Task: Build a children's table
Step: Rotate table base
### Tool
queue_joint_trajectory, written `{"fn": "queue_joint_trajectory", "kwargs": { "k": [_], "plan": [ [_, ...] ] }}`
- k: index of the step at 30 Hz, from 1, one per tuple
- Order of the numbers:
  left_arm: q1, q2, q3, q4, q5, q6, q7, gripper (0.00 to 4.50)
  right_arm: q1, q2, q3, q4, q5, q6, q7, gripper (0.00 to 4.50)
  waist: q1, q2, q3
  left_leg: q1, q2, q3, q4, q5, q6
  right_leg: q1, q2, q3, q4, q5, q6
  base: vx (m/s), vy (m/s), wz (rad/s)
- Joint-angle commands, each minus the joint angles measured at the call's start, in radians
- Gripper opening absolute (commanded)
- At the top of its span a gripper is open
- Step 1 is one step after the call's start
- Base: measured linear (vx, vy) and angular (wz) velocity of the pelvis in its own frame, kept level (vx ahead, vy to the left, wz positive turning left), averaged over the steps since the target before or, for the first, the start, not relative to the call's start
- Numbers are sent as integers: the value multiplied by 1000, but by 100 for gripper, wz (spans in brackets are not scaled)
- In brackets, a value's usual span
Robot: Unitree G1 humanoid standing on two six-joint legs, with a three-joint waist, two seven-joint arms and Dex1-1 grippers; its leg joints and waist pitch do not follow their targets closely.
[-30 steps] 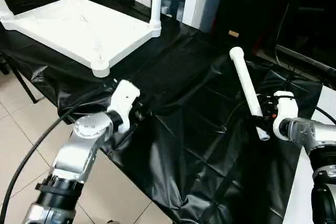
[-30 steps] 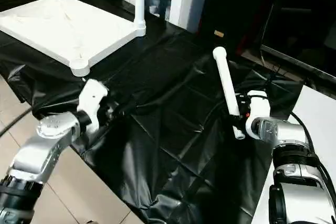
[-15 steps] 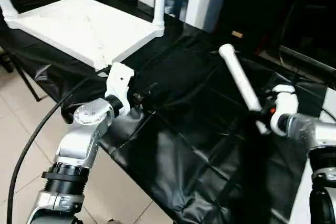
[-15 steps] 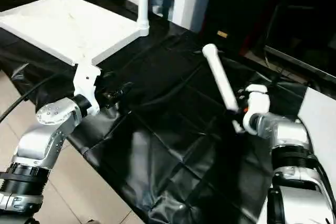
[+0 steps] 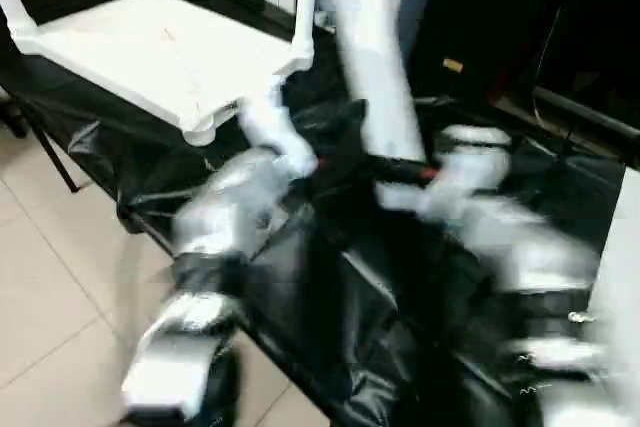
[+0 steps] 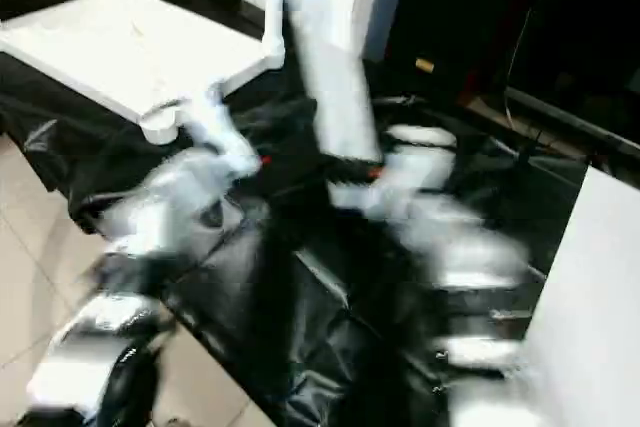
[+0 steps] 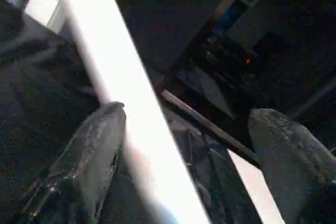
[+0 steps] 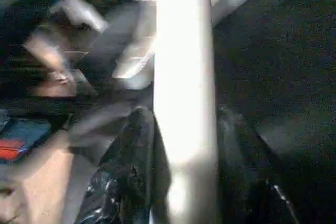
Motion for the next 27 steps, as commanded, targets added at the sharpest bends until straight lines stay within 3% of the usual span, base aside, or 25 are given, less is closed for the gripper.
{"fn": "queue_joint_trajectory", "kwargs": {
  "k": [1, 4, 8, 12, 13, 16, 21, 24, 25, 27],
  "plan": [
    [-30, 15, 34, 53, 2, -10, 36, 446, 14, 5, 2, -95, 47, 0, 0, 126, 13, 15, -85, 11, 21, -2, -72, -62, 70, 73, -69, 48, -75, -270, -119, 0, 0, 0],
    [-66, 4, 92, 79, -44, 3, 61, 450, 31, 43, 13, -158, 57, 29, -27, 126, 19, 14, -89, 11, 23, -2, -74, -24, 73, 79, -73, 52, -62, -172, -158, 0, 0, 0],
    [-105, -11, 143, 109, -123, 9, 34, 450, 53, 68, 26, -200, 56, 46, -32, 126, 32, 16, -86, 13, 22, 1, -75, -31, 69, 81, -77, 54, -62, -155, -187, 0, 0, 0],
    [-122, -14, 152, 124, -146, -13, -8, 450, 66, 62, 44, -219, 56, 53, -21, 126, 38, 14, -81, 12, 19, 4, -78, -70, 50, 81, -77, 56, -72, -215, -160, 0, 0, 0],
    [-124, -15, 154, 119, -155, -15, -26, 432, 71, 58, 51, -224, 61, 55, -21, 126, 39, 9, -80, 11, 17, 4, -78, -82, 42, 82, -78, 55, -77, -255, -136, 0, 0, 0],
    [-123, -9, 150, 108, -150, 12, -31, 414, 71, 56, 56, -223, 66, 55, -28, 126, 42, 0, -78, 8, 17, 3, -80, -87, 34, 81, -79, 54, -77, -304, -112, 0, 0, 0],
    [-118, 8, 155, 121, -146, -2, -31, 372, 52, 60, 61, -205, 55, 56, -36, 126, 42, 2, -79, 8, 16, 2, -80, -82, 32, 79, -78, 53, -81, -325, -85, 0, 0, 0],
    [-115, 8, 150, 118, -149, -9, -59, 365, 48, 55, 72, -196, 51, 59, -29, 126, 43, 4, -80, 8, 17, 1, -80, -72, 32, 78, -78, 54, -78, -306, -88, 0, 0, 0],
    [-115, 8, 149, 116, -151, -8, -64, 337, 48, 54, 74, -197, 51, 60, -29, 126, 43, 3, -81, 8, 16, 2, -79, -62, 34, 78, -78, 55, -76, -287, -94, 0, 0, 0],
    [-119, 9, 148, 117, -157, -7, -69, 329, 48, 54, 78, -199, 53, 60, -30, 126, 44, 6, -82, 8, 18, 2, -79, -53, 35, 79, -77, 55, -70, -248, -111, 0, 0, 0]
  ]
}}
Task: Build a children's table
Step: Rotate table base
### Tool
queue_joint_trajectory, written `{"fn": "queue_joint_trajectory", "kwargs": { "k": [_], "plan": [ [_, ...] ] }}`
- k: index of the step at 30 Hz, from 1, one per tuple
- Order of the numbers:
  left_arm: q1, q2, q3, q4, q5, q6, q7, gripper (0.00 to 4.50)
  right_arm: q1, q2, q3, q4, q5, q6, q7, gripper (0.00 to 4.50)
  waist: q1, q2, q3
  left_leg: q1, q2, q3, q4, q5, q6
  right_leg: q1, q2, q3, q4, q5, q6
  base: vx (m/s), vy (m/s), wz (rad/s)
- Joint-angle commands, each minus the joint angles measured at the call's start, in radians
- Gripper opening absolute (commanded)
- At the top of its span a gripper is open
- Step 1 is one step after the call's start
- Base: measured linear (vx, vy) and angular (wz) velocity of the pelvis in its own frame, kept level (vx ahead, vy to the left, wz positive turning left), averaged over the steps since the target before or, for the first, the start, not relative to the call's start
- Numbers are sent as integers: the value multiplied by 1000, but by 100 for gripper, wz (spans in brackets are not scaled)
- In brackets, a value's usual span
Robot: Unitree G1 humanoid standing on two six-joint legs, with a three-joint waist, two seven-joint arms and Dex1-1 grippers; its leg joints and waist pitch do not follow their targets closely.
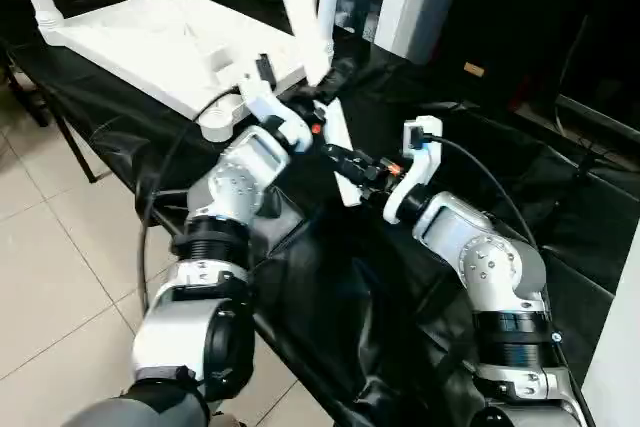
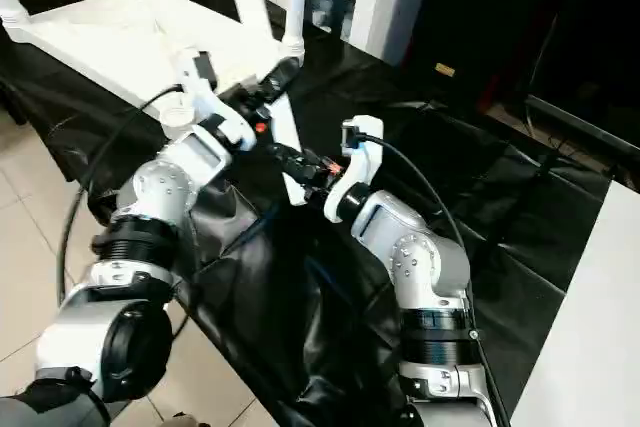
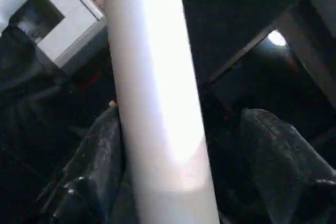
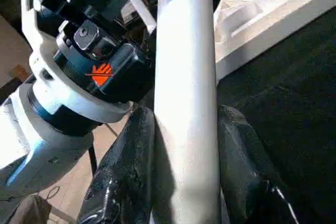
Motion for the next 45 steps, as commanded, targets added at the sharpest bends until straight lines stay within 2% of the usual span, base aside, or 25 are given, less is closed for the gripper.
{"fn": "queue_joint_trajectory", "kwargs": {
  "k": [1, 3, 4, 5, 7, 8, 9, 10, 11, 13, 18, 20, 22, 23, 25, 27, 30, 33, 35, 38, 42, 43, 44, 45],
  "plan": [
    [-13, -6, -15, 3, -8, 2, -20, 323, -9, -10, 5, -6, 1, 13, -4, 126, 3, 7, -82, 6, 19, 1, -72, -53, 39, 79, -77, 54, -65, -245, -116, 0, 0, 0],
    [-17, -6, -15, 6, -7, 1, -20, 295, -10, -10, 5, -6, 1, 12, -5, 126, 3, 9, -82, 7, 19, 1, -72, -55, 38, 81, -78, 55, -65, -233, -126, 0, 0, 0],
    [-19, -6, -13, 8, -5, 1, -20, 287, -10, -10, 5, -5, 1, 11, -7, 126, 4, 14, -82, 7, 19, 0, -72, -54, 37, 81, -78, 55, -63, -230, -128, 0, 0, 0],
    [-21, -6, -14, 11, -1, -3, -19, 284, -10, -11, 6, -4, 1, 9, -7, 126, 3, 13, -81, 7, 18, 1, -73, -61, 36, 80, -78, 55, -67, -230, -129, 0, 0, 0],
    [-23, -5, -16, 19, 5, -11, -17, 274, -7, -15, 8, -2, -1, 4, -7, 125, 4, 22, -81, 8, 18, 0, -73, -72, 30, 81, -78, 55, -68, -241, -128, 0, 0, 0],
    [-23, -5, -17, 21, 7, -14, -17, 262, -6, -16, 9, -1, -1, 3, -7, 125, 2, 16, -81, 7, 18, 0, -73, -78, 27, 82, -76, 54, -69, -246, -125, 0, 0, 0],
    [-23, -5, -17, 22, 8, -14, -17, 240, -6, -16, 9, -1, -2, 2, -7, 125, 3, 16, -82, 7, 17, 0, -73, -79, 26, 83, -77, 54, -69, -247, -124, 0, 0, 0],
    [-24, -4, -16, 26, 9, -17, -18, 240, -5, -17, 9, -1, -2, 0, -8, 125, 3, 16, -82, 7, 17, 0, -73, -79, 26, 83, -77, 54, -69, -247, -124, 0, 0, 0],
    [-25, -3, -16, 30, 12, -19, -15, 235, -3, -16, 8, -4, -1, -1, -11, 125, 2, 25, -81, 9, 18, -1, -74, -85, 23, 81, -76, 54, -72, -244, -125, 0, 0, 0],
    [-30, -1, -14, 43, 16, -26, -11, 210, 5, -15, 7, -12, 0, -1, -15, 125, 3, 24, -83, 9, 17, -2, -73, -82, 21, 83, -75, 54, -68, -232, -129, 0, 0, 0],
    [-29, -4, -18, 40, 17, -26, -10, 182, 15, -17, 11, -24, 0, 1, -16, 125, 2, 24, -83, 9, 19, -1, -72, -77, 24, 85, -76, 54, -64, -203, -152, 0, 0, 0],
    [-27, -2, -19, 42, 19, -28, -8, 174, 15, -22, 17, -25, -4, -4, -14, 125, 2, 19, -82, 7, 18, -1, -73, -83, 27, 85, -77, 54, -67, -224, -145, 0, 0, 0],
    [-25, 0, -19, 41, 20, -29, -7, 172, 14, -27, 24, -23, -15, -12, -15, 125, 3, 19, -82, 7, 17, 0, -72, -87, 27, 85, -78, 53, -70, -251, -133, 0, 0, 0],
    [-23, 4, -19, 40, 18, -29, -9, 171, 10, -17, 12, -12, 13, -5, 0, 160, 3, 18, -81, 7, 17, 0, -73, -90, 28, 84, -77, 53, -72, -268, -125, 0, 0, 0],
    [-20, 9, -20, 35, 20, -32, -7, 168, 5, -21, 14, -7, 5, -19, 1, 195, 1, 11, -81, 6, 18, -1, -73, -84, 28, 83, -77, 53, -70, -265, -121, 0, 0, 0],
    [-18, 12, -22, 30, 24, -35, -5, 167, 3, -22, 13, -5, 5, -22, 0, 198, 3, 14, -81, 7, 18, -1, -73, -82, 30, 82, -77, 53, -69, -264, -121, 0, 0, 0],
    [-15, 21, -23, 22, 30, -36, -4, 166, -1, -22, 12, -1, 11, -22, 5, 238, 3, 12, -81, 7, 18, -1, -73, -75, 33, 82, -78, 54, -68, -256, -121, 0, 0, 0],
    [-16, 31, -25, 26, 38, -41, -2, 166, 0, -28, 22, -2, 11, -20, 20, 244, 3, 13, -81, 7, 19, -1, -73, -67, 33, 82, -78, 54, -66, -245, -124, 0, 0, 0],
    [-18, 38, -28, 29, 45, -45, -1, 166, 3, -33, 33, -7, 10, -18, 32, 277, 4, 13, -81, 8, 19, 0, -73, -69, 33, 82, -78, 54, -66, -243, -126, 0, 0, 0],
    [-28, 60, -28, 39, 55, -56, 1, 166, 19, -70, 81, -29, -3, -6, 84, 284, 6, 13, -81, 6, 18, 0, -73, -72, 36, 85, -78, 54, -68, -251, -119, 0, 0, 0],
    [-44, 98, -19, 55, 67, -72, 1, 166, 42, -117, 107, -56, -13, -2, 132, 330, 7, 14, -81, 6, 18, -2, -73, -69, 33, 84, -77, 54, -67, -251, -108, 0, 0, 0],
    [-47, 107, -20, 58, 71, -73, -2, 166, 45, -131, 111, -61, -15, -3, 145, 330, 7, 14, -82, 6, 18, -2, -72, -68, 33, 85, -76, 53, -65, -246, -107, 0, 0, 0],
    [-50, 125, -29, 59, 84, -73, -13, 166, 49, -157, 118, -72, -20, -7, 170, 351, 6, 14, -82, 7, 18, -2, -72, -70, 32, 84, -76, 53, -66, -246, -109, 0, 0, 0],
    [-49, 132, -34, 57, 90, -72, -19, 166, 48, -174, 114, -76, -23, -13, 182, 356, 7, 18, -81, 7, 18, -2, -71, -71, 30, 85, -75, 53, -66, -246, -108, 0, 0, 0]
  ]
}}
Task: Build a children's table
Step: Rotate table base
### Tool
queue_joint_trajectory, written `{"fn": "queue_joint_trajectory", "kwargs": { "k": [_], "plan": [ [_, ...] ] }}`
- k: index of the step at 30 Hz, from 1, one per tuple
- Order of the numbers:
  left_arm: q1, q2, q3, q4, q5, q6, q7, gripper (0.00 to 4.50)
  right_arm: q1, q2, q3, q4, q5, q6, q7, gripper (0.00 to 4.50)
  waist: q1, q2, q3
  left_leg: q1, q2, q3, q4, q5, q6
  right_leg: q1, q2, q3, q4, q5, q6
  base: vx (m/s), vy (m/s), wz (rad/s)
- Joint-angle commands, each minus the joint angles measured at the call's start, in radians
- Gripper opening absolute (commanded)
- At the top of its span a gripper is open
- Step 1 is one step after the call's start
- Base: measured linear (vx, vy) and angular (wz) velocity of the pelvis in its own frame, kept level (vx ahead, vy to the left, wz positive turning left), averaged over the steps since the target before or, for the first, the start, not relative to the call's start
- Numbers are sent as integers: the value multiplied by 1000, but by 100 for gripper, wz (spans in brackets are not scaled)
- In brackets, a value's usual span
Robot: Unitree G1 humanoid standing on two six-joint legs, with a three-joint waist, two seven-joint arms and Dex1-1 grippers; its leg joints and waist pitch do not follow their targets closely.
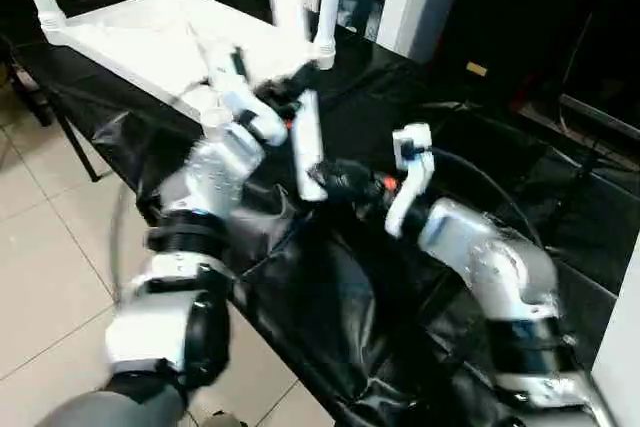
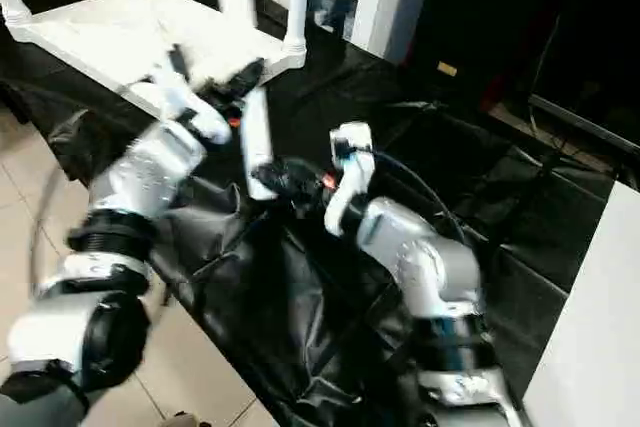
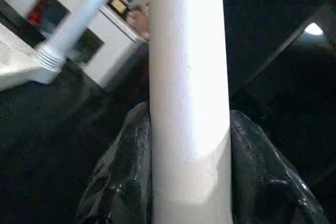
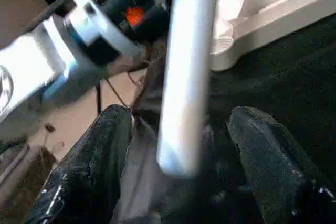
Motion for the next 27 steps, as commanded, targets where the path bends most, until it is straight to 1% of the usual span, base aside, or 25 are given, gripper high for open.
{"fn": "queue_joint_trajectory", "kwargs": {
  "k": [1, 2, 3, 4, 5, 6, 7, 8, 9, 10, 11, 12, 13, 14, 15, 17, 18, 19, 20, 21, 23, 24, 25, 26, 27],
  "plan": [
    [-26, 42, -68, -11, 67, -6, -54, 166, -2, -44, -9, -34, -31, -38, 30, 356, 6, 16, -83, 6, 18, -2, -71, -70, 30, 85, -76, 54, -65, -244, -109, 0, 0, 0],
    [-22, 66, -96, -20, 95, -6, -75, 166, -6, -56, -13, -34, -41, -56, 33, 362, 7, 16, -83, 9, 19, -2, -72, -75, 29, 81, -75, 53, -67, -255, -96, 0, 0, 0],
    [-17, 127, -165, -39, 162, 8, -123, 166, -26, -86, -18, -25, -84, -115, 26, 373, 6, 19, -84, 10, 20, -4, -73, -69, 21, 80, -77, 54, -64, -255, -92, 0, 0, 0],
    [-18, 165, -207, -46, 201, 18, -150, 166, -40, -116, 2, -16, -144, -191, 20, 385, 5, 19, -84, 11, 20, -3, -72, -66, 17, 79, -76, 54, -63, -253, -91, 0, 0, 0],
    [-18, 208, -253, -54, 243, 32, -179, 165, -57, -150, 30, -7, -212, -269, 16, 393, 3, 20, -83, 10, 20, -3, -72, -67, 4, 79, -75, 55, -60, -251, -91, 0, 0, 0],
    [-19, 244, -291, -60, 277, 44, -205, 165, -73, -178, 53, 5, -276, -350, 7, 398, 4, 21, -83, 11, 22, -5, -73, -69, -6, 78, -77, 54, -56, -253, -92, 0, 0, 0],
    [-19, 266, -312, -63, 294, 50, -222, 164, -82, -193, 68, 9, -313, -397, 0, 405, -2, 19, -82, 9, 17, -2, -71, -74, -14, 79, -75, 55, -56, -259, -91, 0, 0, 0],
    [-19, 266, -312, -63, 294, 50, -222, 164, -82, -193, 68, 9, -313, -397, 0, 417, -2, 18, -80, 11, 14, 1, -69, -84, -13, 77, -75, 58, -58, -266, -95, 0, 0, 0],
    [-16, 310, -364, -80, 328, 77, -264, 164, -116, -230, 98, 32, -417, -522, -48, 429, 0, 19, -81, 12, 17, -1, -70, -84, -14, 77, -77, 58, -55, -269, -104, 0, 0, 0],
    [-11, 335, -396, -101, 339, 105, -303, 164, -142, -266, 136, 43, -511, -642, -79, 437, -1, 19, -82, 12, 19, 0, -70, -82, -16, 77, -77, 58, -53, -262, -110, 0, 0, 0],
    [-10, 338, -400, -104, 341, 108, -308, 164, -146, -270, 142, 44, -523, -657, -83, 437, -3, 18, -81, 12, 18, 1, -69, -79, -22, 74, -75, 57, -50, -256, -119, 0, 0, 0],
    [-7, 347, -412, -113, 344, 117, -325, 164, -155, -284, 159, 47, -557, -700, -92, 442, -3, 19, -78, 12, 16, 3, -70, -96, -16, 76, -75, 60, -53, -256, -129, 0, 0, 0],
    [4, 371, -453, -139, 368, 123, -365, 164, -180, -317, 212, 60, -648, -786, -128, 447, -3, 18, -79, 11, 16, 2, -70, -99, -14, 78, -75, 59, -52, -256, -132, 0, 0, 0],
    [11, 385, -479, -156, 383, 125, -389, 164, -193, -332, 241, 71, -698, -826, -153, 449, -2, 21, -81, 14, 21, -1, -71, -91, -18, 75, -74, 58, -47, -240, -140, 0, 0, 0],
    [18, 401, -506, -175, 400, 126, -414, 164, -207, -348, 272, 83, -752, -869, -181, 449, -6, 21, -78, 11, 18, 3, -70, -98, -19, 75, -72, 60, -47, -238, -142, 0, 0, 0],
    [26, 422, -540, -209, 416, 134, -448, 164, -229, -363, 316, 123, -842, -922, -247, 450, -8, 21, -78, 12, 16, 3, -69, -114, -16, 76, -72, 62, -50, -255, -139, 0, 0, 0],
    [37, 441, -573, -251, 428, 142, -481, 164, -246, -366, 347, 154, -905, -976, -298, 450, -8, 19, -78, 12, 17, 2, -71, -114, -23, 76, -73, 62, -49, -266, -139, 0, 0, 0],
    [37, 441, -573, -251, 428, 142, -481, 164, -246, -366, 347, 154, -905, -976, -298, 450, -9, 20, -78, 13, 18, 2, -71, -121, -24, 75, -73, 62, -48, -269, -141, 0, 0, 0],
    [41, 448, -585, -268, 435, 145, -496, 164, -252, -360, 351, 173, -927, -1006, -311, 450, -10, 21, -77, 14, 17, 4, -70, -135, -20, 74, -73, 63, -51, -275, -137, 0, 0, 0],
    [47, 457, -602, -295, 441, 151, -520, 164, -263, -361, 368, 195, -980, -1034, -354, 450, -11, 19, -77, 14, 17, 4, -71, -139, -22, 74, -70, 63, -49, -277, -136, 0, 0, 0],
    [56, 472, -624, -334, 441, 159, -550, 164, -283, -359, 392, 239, -1037, -1068, -401, 450, -12, 20, -77, 13, 16, 4, -71, -142, -23, 74, -68, 62, -48, -277, -132, 0, 0, 0],
    [60, 479, -635, -363, 436, 167, -568, 164, -298, -363, 414, 265, -1085, -1081, -441, 450, -14, 17, -77, 11, 15, 3, -71, -140, -27, 75, -66, 62, -44, -268, -130, 0, 0, 0],
    [66, 484, -636, -393, 424, 180, -580, 164, -307, -365, 431, 288, -1111, -1085, -461, 450, -16, 17, -78, 12, 15, 3, -70, -138, -28, 75, -66, 63, -42, -258, -130, 0, 0, 0],
    [68, 485, -636, -406, 419, 187, -585, 164, -311, -365, 438, 299, -1121, -1089, -468, 450, -18, 15, -78, 10, 14, 4, -69, -136, -27, 77, -65, 64, -41, -251, -130, 0, 0, 0],
    [75, 492, -638, -441, 407, 200, -604, 164, -322, -367, 457, 331, -1156, -1099, -498, 450, -19, 15, -76, 10, 13, 5, -69, -140, -26, 76, -64, 64, -41, -255, -128, 0, 0, 0]
  ]
}}
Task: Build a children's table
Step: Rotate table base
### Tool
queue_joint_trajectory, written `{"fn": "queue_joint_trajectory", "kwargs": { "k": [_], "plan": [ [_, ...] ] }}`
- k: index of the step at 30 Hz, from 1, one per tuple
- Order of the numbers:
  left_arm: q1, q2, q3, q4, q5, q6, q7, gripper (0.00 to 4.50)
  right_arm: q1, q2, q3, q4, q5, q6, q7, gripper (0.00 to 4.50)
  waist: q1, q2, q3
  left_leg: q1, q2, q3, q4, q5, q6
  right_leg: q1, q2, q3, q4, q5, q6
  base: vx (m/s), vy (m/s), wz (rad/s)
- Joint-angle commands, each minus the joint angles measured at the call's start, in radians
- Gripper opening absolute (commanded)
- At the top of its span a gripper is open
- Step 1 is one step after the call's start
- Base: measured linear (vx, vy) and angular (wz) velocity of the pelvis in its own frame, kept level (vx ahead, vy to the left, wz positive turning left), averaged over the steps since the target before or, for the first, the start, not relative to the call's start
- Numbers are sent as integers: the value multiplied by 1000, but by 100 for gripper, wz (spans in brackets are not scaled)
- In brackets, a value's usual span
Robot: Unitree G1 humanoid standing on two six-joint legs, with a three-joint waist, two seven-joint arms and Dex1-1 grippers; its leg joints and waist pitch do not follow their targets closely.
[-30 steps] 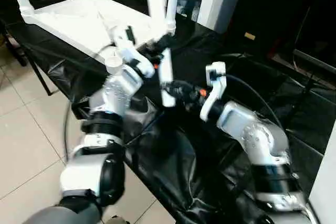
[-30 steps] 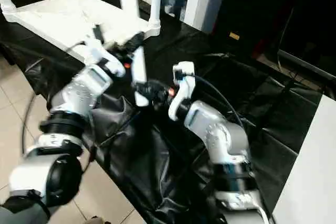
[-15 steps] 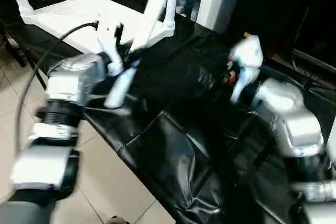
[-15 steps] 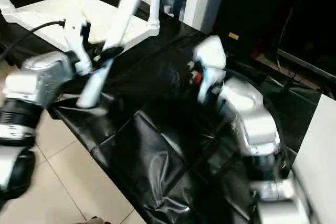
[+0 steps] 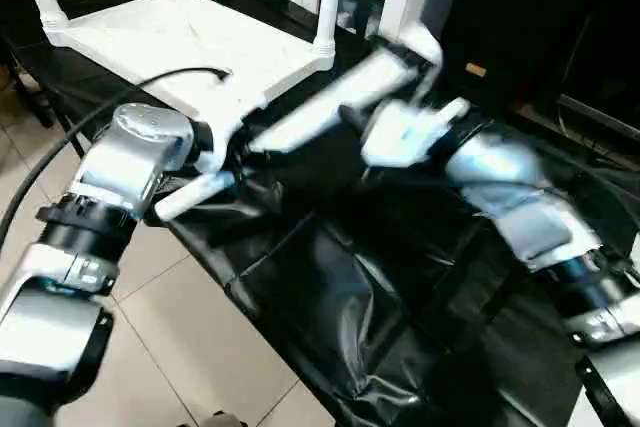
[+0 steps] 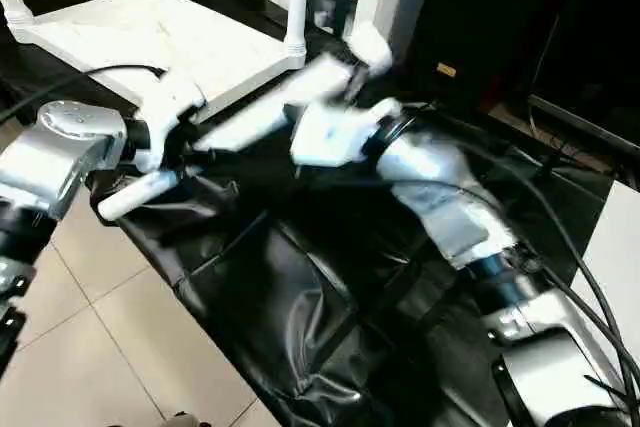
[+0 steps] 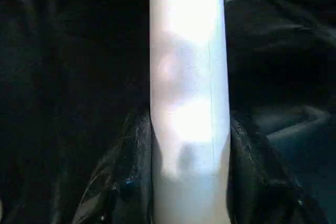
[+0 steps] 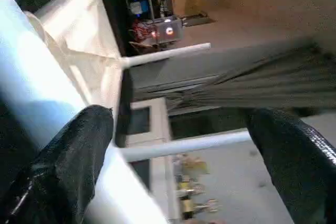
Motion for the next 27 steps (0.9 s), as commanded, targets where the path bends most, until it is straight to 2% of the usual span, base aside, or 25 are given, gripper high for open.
{"fn": "queue_joint_trajectory", "kwargs": {
  "k": [1, 3, 4, 5, 6, 7, 8, 9, 14, 16, 20, 25, 26, 27],
  "plan": [
    [9, 16, -13, -84, -26, 23, -41, 164, -21, -12, 37, 58, -67, -23, -49, 450, -7, 11, -76, 4, 11, 4, -68, -146, -20, 78, -62, 61, -50, -266, -117, 0, 0, 0],
    [18, 29, -19, -117, -27, 27, -61, 164, -31, -12, 57, 96, -99, -32, -70, 450, -10, 12, -74, 3, 10, 5, -67, -159, -20, 76, -63, 61, -55, -300, -103, 0, 0, 0],
    [30, 48, -24, -163, -31, 37, -81, 164, -39, -11, 86, 152, -128, -39, -69, 450, -17, 11, -75, 1, 9, 3, -66, -172, -23, 76, -64, 58, -56, -349, -84, 0, 0, 0],
    [32, 52, -24, -174, -32, 40, -84, 164, -40, -12, 93, 168, -135, -41, -67, 450, -21, 5, -73, -1, 7, 5, -65, -177, -18, 74, -61, 58, -61, -368, -74, 0, 0, 0],
    [32, 52, -24, -174, -32, 40, -84, 164, -40, -12, 93, 168, -135, -41, -67, 450, -21, 10, -73, 2, 8, 4, -63, -181, -16, 71, -60, 59, -62, -380, -67, 0, 0, 0],
    [33, 55, -17, -199, -35, 59, -86, 164, -44, -11, 98, 205, -164, -55, -88, 450, -21, 9, -74, 2, 7, 5, -62, -179, -14, 71, -59, 58, -62, -379, -65, 0, 0, 0],
    [32, 61, -12, -210, -36, 70, -86, 164, -46, -14, 99, 219, -177, -65, -104, 450, -21, 1, -75, 1, 9, 5, -62, -174, -15, 70, -60, 59, -61, -375, -65, 0, 0, 0],
    [30, 67, -7, -218, -37, 77, -86, 164, -48, -16, 100, 230, -186, -74, -119, 450, -20, 7, -75, 2, 9, 5, -61, -168, -18, 68, -60, 59, -57, -369, -67, 0, 0, 0],
    [36, 88, -10, -169, 1, 62, -77, 164, -46, -26, 64, 225, -150, -101, -138, 450, -23, 8, -75, 1, 10, 4, -62, -173, -17, 70, -57, 60, -51, -316, -82, 0, 0, 0],
    [38, 92, -4, -140, 16, 54, -56, 164, -40, -30, 31, 232, -82, -135, -115, 450, -20, 11, -76, 7, 10, 7, -61, -179, -13, 66, -57, 63, -51, -301, -92, 0, 0, 0],
    [37, 104, 3, -125, 19, 57, -38, 164, -38, -66, 43, 270, -45, -188, -49, 450, -20, 10, -76, 2, 10, 6, -60, -181, -6, 71, -55, 61, -48, -284, -103, 0, 0, 0],
    [36, 109, 7, -128, 24, 64, -34, 164, -39, -73, 39, 313, -27, -222, -25, 450, -21, 6, -76, -4, 6, 6, -58, -186, -1, 74, -56, 58, -55, -339, -88, 0, 0, 0],
    [33, 111, 6, -118, 33, 56, -37, 164, -34, -71, 20, 310, 7, -226, -18, 450, -22, 9, -77, -4, 7, 5, -57, -184, -1, 73, -56, 58, -55, -346, -83, 0, 0, 0],
    [31, 109, 6, -114, 35, 54, -38, 164, -36, -73, 19, 309, 9, -224, -14, 450, -23, 13, -76, -1, 8, 5, -57, -188, 0, 70, -55, 58, -55, -343, -85, 0, 0, 0]
  ]
}}
